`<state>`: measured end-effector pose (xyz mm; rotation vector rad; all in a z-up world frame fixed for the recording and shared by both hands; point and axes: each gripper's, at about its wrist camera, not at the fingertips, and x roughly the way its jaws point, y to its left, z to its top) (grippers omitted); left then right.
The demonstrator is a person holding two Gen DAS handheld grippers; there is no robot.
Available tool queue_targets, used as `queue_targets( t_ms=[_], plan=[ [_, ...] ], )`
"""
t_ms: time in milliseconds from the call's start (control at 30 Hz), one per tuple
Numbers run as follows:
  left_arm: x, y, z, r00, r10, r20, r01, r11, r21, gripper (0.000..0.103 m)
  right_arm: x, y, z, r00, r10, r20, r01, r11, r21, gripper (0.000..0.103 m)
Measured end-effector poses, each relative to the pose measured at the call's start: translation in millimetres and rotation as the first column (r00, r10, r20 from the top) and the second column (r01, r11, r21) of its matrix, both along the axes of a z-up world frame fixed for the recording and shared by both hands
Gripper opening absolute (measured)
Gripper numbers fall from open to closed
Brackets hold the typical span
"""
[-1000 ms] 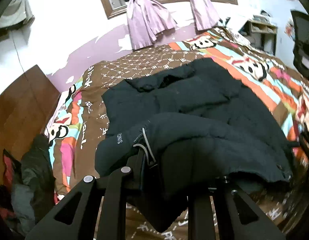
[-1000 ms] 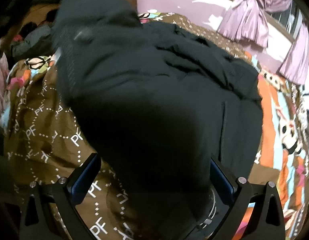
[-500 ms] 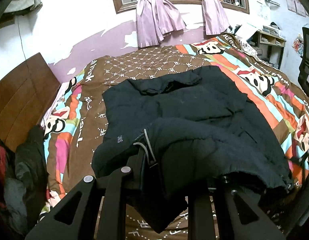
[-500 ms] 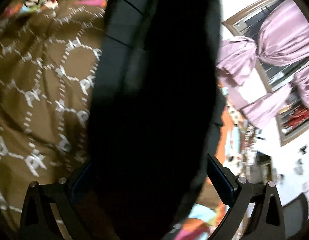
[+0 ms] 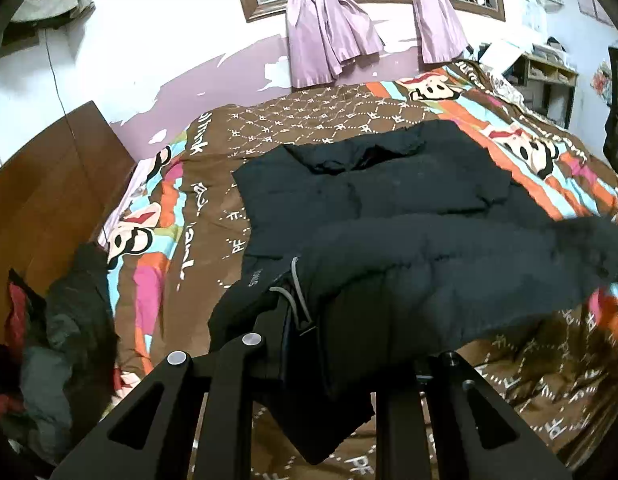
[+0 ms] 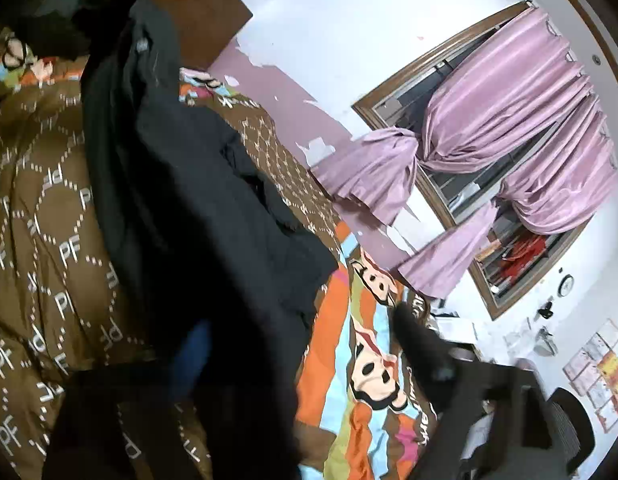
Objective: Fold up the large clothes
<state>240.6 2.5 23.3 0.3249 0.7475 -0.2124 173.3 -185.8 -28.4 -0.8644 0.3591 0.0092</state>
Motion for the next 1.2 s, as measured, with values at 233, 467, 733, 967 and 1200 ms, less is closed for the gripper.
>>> queue_targets(
  t_ms=[233,467,733,967,1200],
  plan=[
    [-18.5,10.4,-6.5,1.000,-0.022,-0.019,0.023,0.999,0.031,0.017,-2.1,10.2,26.4,0.997,0.064,-0.039,-0.062,0.997,0.041,0.013],
    [-56.5,11.0,-6.0,0.998,-0.063,-0.021,0.064,0.997,0.047,0.015,-30.8,2.8,36.9,0.988,0.144,-0.062,-0.142,0.989,0.030,0.007],
    [-97.7,8.2,26.7,0.995,-0.094,0.029,0.093,0.995,0.025,0.014,-75.0,-8.2,57.8,0.981,0.191,-0.044,-0.191,0.982,0.012,0.005],
    [-143.1,13.2,57.3,0.992,-0.113,-0.046,0.112,0.993,-0.030,0.014,-130.2,-13.2,81.8,0.969,0.244,-0.030,-0.245,0.968,-0.050,0.005],
    [-144.6,26.1,87.7,0.997,-0.071,-0.036,0.068,0.994,-0.080,0.014,-160.4,1.9,105.9,0.962,0.274,0.015,-0.272,0.958,-0.093,0.005]
  ],
)
